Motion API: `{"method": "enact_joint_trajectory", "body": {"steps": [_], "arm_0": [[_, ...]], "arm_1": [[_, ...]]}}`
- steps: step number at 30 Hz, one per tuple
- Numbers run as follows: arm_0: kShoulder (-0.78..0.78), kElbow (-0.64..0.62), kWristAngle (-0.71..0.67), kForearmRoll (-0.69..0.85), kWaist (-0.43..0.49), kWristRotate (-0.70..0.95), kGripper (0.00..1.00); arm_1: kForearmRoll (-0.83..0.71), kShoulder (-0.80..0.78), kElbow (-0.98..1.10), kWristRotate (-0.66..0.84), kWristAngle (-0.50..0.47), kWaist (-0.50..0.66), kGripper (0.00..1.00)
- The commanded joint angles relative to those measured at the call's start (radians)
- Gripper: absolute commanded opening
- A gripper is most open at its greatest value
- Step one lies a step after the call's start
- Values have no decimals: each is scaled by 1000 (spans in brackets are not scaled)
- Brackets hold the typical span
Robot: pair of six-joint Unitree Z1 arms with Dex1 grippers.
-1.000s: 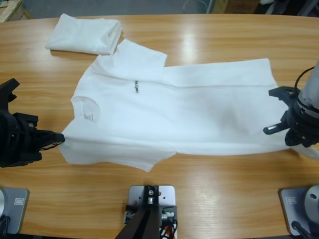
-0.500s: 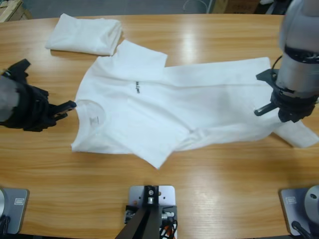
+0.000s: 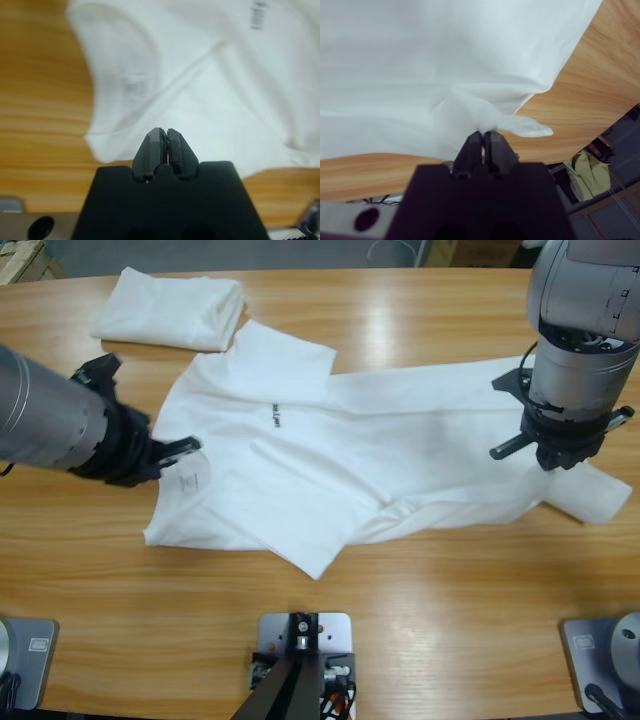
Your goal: Fold clothes
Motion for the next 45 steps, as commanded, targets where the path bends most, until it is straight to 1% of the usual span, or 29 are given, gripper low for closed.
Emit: {"method": "enact_joint_trajectory", "body": {"steps": [1, 3, 4, 5, 7, 9, 11, 12, 15, 17, 18, 23, 25, 30, 45], "arm_0": [[18, 27, -58, -52, 25, -46, 876], [-3, 60, -95, -54, 25, -120, 876], [-3, 80, -119, -65, 25, -132, 875], [-2, 111, -134, -106, 25, -126, 872], [10, 186, -169, -270, 38, -104, 872], [44, 206, -209, -421, 86, 31, 876], [93, 193, -251, -509, 139, 164, 872], [117, 173, -273, -520, 161, 213, 872], [166, 135, -309, -519, 198, 320, 861], [197, 130, -336, -515, 209, 376, 806], [213, 129, -350, -509, 211, 401, 796], [272, 123, -400, -495, 226, 513, 781], [277, 108, -400, -496, 233, 556, 726], [285, 74, -398, -496, 249, 564, 724], [335, 90, -400, -494, 249, 602, 724]], "arm_1": [[-14, 21, 2, -10, -11, 9, 0], [-16, 18, 2, -9, -10, 9, 0], [-20, 16, 3, -8, -10, 9, 0], [-23, 15, 5, -7, -6, 9, 0], [-33, 14, 5, -7, -6, 9, 0], [-47, 14, 5, -7, -5, 9, 0], [-54, 15, 9, -7, -1, 9, 0], [-55, 16, 10, -7, -1, 9, 0], [-57, 22, 8, -7, -1, 9, 0], [-63, 28, 11, -8, -2, 9, 0], [-67, 31, 12, -8, -2, 9, 0], [-85, 44, 22, -7, -2, 9, 0], [-93, 46, 30, -7, -1, 9, 0], [-104, 54, 39, -7, -1, 9, 0], [-124, 57, 66, -7, -1, 9, 0]]}}
